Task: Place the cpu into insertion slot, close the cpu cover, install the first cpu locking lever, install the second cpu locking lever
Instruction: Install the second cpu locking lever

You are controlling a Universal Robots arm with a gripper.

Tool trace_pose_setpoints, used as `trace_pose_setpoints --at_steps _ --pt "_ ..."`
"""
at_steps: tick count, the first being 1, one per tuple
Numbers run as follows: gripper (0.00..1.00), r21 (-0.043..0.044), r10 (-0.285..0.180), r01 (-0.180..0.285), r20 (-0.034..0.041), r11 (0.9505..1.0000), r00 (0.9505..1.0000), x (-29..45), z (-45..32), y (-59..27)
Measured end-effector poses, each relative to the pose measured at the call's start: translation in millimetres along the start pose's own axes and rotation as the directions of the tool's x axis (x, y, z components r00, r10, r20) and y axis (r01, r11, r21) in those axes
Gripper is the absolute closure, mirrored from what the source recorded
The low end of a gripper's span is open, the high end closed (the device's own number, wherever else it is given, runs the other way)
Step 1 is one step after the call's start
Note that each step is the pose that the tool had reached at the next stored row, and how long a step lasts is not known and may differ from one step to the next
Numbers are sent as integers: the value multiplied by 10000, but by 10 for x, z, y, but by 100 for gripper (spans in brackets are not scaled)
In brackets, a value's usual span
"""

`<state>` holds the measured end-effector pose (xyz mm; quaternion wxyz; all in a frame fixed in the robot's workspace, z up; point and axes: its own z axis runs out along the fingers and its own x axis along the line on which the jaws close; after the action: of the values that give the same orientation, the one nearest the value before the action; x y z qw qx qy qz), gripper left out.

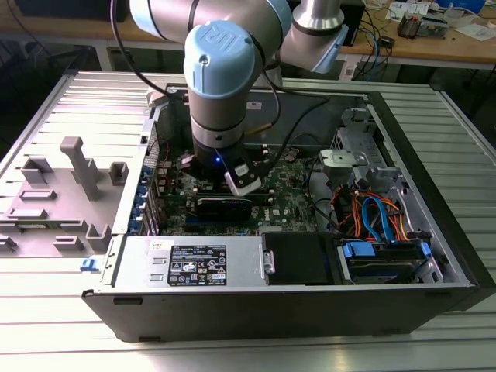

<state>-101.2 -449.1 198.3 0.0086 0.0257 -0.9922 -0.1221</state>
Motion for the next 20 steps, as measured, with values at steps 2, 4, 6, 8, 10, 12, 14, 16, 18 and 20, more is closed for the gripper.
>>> trace_pose_setpoints --at_steps 2,4,6,8,10,12,14,16,18,20 --pt "89 1 1 -1 -1 10000 10000 -1 3 14" --pt "89 1 0 0 -2 10000 10000 -2 6 27" --pt "89 0 -1 1 -1 10000 10000 -1 8 31" --pt "89 2 0 0 -2 10000 10000 1 10 31" --pt "89 2 0 0 -3 10000 10000 1 12 31" --pt "89 28 1 -1 -2 10000 10000 1 15 31" --pt "89 120 4 -4 -7 9999 10000 2 14 31" --pt "89 207 5 -5 -11 9998 10000 1 14 31" --pt "89 215 4 -4 -10 9998 10000 1 4 34" --pt "89 212 4 -4 -7 9998 10000 1 -19 44"
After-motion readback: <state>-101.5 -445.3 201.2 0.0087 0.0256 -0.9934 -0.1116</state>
